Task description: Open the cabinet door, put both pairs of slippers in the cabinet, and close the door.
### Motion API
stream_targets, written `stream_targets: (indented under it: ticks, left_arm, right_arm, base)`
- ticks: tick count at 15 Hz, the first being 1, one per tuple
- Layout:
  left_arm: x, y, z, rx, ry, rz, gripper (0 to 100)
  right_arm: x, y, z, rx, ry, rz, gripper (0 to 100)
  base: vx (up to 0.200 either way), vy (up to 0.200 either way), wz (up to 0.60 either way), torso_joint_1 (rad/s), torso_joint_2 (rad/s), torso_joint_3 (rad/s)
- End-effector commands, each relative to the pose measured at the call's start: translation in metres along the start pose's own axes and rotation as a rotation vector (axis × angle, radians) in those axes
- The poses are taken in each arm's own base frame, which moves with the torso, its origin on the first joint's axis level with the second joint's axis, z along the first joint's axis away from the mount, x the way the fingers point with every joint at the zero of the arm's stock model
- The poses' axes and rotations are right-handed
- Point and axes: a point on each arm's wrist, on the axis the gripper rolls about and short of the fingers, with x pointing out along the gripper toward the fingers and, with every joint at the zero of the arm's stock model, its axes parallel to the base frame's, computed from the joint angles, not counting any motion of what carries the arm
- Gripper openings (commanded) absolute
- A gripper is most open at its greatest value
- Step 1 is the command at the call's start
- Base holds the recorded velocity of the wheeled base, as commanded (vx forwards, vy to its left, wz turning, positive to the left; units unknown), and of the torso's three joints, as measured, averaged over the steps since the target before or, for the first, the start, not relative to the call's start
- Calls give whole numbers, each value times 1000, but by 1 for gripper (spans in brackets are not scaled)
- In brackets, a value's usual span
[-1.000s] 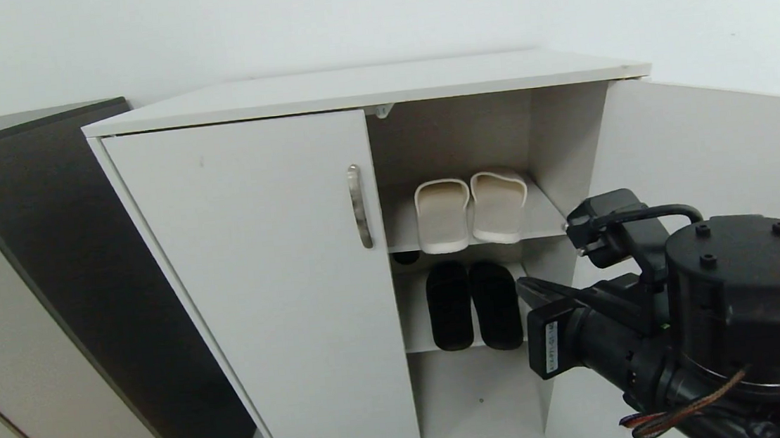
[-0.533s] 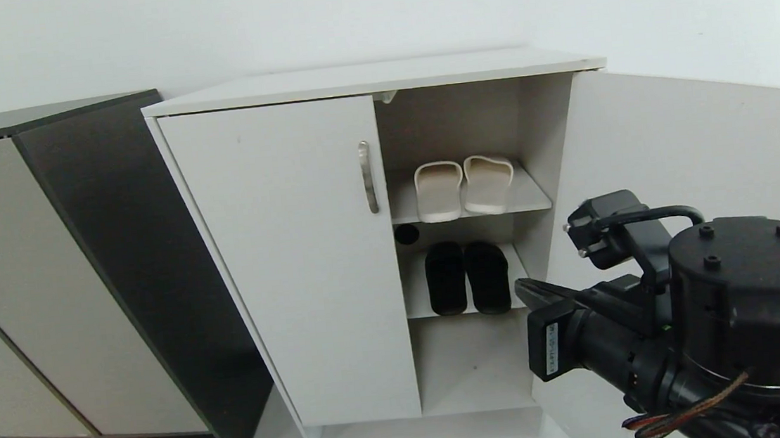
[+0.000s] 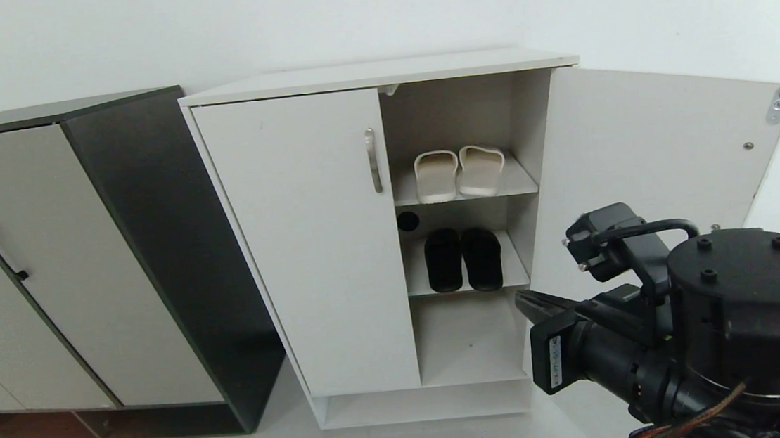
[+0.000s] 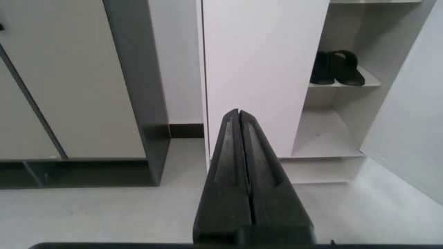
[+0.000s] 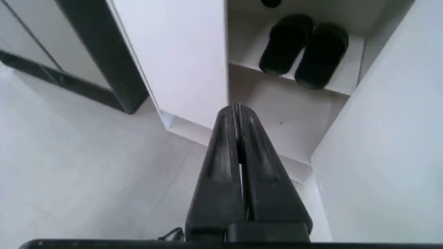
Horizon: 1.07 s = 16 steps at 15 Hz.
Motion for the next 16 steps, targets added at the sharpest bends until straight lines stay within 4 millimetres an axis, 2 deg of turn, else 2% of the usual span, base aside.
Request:
stream_targets:
  ticks: [1,12,16]
  left_arm:
    - [0,0,0,-1,1,1,0]
    - [0,0,0,1,1,1,0]
    - [0,0,0,1,1,1,0]
  right_arm:
    - [1,-1,-2,-3,6,-4,0]
    - [0,-2,-5,-13,8,24,0]
    - [1,-2,-6,-14,10,24,0]
  base:
    - [0,0,0,0,0,0]
    - [0,0,0,0,-9,-7]
    - [0,0,0,38,-235,-314]
